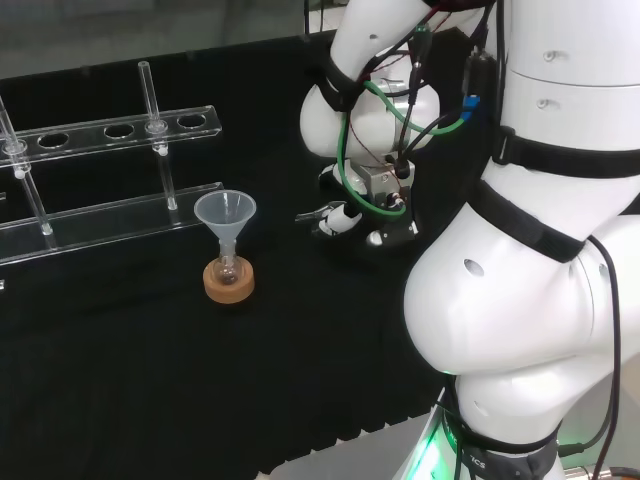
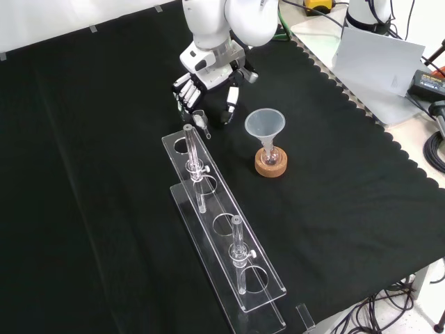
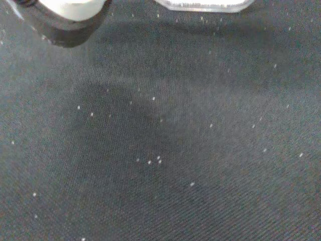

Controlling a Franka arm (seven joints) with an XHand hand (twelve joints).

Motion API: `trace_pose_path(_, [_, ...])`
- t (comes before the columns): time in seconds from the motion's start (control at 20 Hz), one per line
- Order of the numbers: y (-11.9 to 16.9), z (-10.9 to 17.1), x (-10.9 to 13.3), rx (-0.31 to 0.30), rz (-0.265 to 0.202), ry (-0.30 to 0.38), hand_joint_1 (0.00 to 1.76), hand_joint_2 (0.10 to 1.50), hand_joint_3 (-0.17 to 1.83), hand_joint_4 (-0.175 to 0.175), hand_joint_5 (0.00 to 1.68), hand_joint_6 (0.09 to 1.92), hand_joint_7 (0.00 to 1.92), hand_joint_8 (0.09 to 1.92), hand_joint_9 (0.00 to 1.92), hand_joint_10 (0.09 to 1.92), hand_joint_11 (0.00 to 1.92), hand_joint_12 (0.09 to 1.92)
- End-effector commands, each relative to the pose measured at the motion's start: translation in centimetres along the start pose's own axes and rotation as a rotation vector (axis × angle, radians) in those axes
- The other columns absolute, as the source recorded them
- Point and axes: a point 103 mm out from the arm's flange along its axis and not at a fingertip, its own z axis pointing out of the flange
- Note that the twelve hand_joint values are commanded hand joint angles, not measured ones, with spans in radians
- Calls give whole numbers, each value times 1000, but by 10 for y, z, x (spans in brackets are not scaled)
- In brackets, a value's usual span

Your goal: Pick up the weighing funnel.

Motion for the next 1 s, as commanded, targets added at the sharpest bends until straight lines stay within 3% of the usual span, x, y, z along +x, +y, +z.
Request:
trace_pose_path(0.05, [3, 8, 3, 23, 0, -2, 835, 772, 34, -2, 614, 89, 604, 556, 435, 654, 0, 1397])
trace_pose_path(0.5, [5, 9, -2, 28, 17, -13, 838, 773, 41, -3, 638, 98, 667, 548, 463, 631, 0, 1401])
trace_pose_path(0.8, [5, 8, 3, 46, 0, -46, 860, 765, 69, 8, 703, 141, 817, 465, 561, 566, 0, 1407])
trace_pose_path(1.0, [6, 8, 2, 49, 13, -20, 870, 753, 96, 21, 755, 201, 955, 433, 629, 529, 0, 1400])
